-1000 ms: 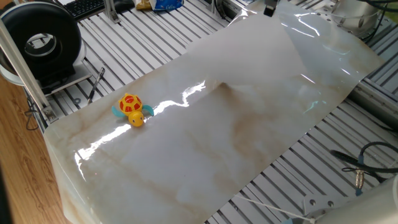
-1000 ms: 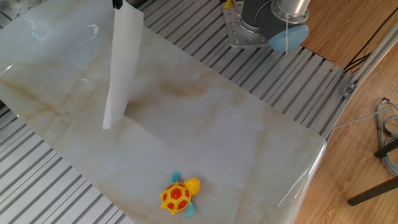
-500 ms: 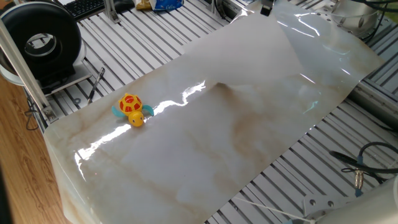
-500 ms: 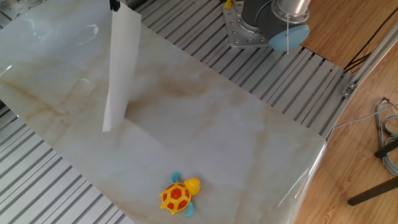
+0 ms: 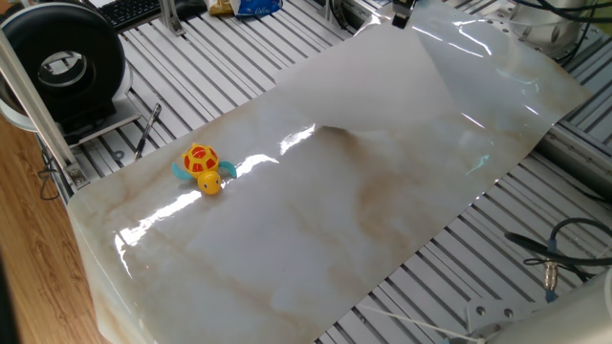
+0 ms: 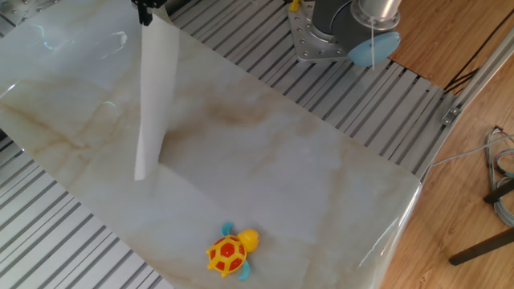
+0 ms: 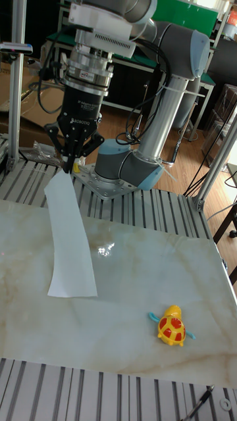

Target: Flip over and spread out the paper that is laid flat on the table

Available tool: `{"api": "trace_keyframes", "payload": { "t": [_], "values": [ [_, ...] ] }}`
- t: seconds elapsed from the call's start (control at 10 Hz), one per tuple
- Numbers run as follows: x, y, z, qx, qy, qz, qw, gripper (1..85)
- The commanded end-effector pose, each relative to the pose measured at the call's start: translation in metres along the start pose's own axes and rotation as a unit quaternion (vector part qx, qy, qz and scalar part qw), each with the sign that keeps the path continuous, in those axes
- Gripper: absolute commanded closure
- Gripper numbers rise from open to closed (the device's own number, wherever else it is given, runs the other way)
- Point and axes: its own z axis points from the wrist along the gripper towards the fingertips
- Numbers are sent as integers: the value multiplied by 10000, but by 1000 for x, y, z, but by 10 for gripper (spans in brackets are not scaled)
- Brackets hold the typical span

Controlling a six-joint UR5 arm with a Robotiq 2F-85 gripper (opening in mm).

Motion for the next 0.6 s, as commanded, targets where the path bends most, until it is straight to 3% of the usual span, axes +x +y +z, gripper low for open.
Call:
{"api": "trace_keyframes", "payload": {
  "t": [0.0,0.2,0.4,0.5],
  "values": [
    [-8,-2,6,26,-108,47,9999,843],
    [-10,-4,10,42,-126,15,9999,843],
    [-5,-16,5,262,-55,-202,9994,843],
    [-3,-15,4,249,-44,-208,9995,843]
  ]
}}
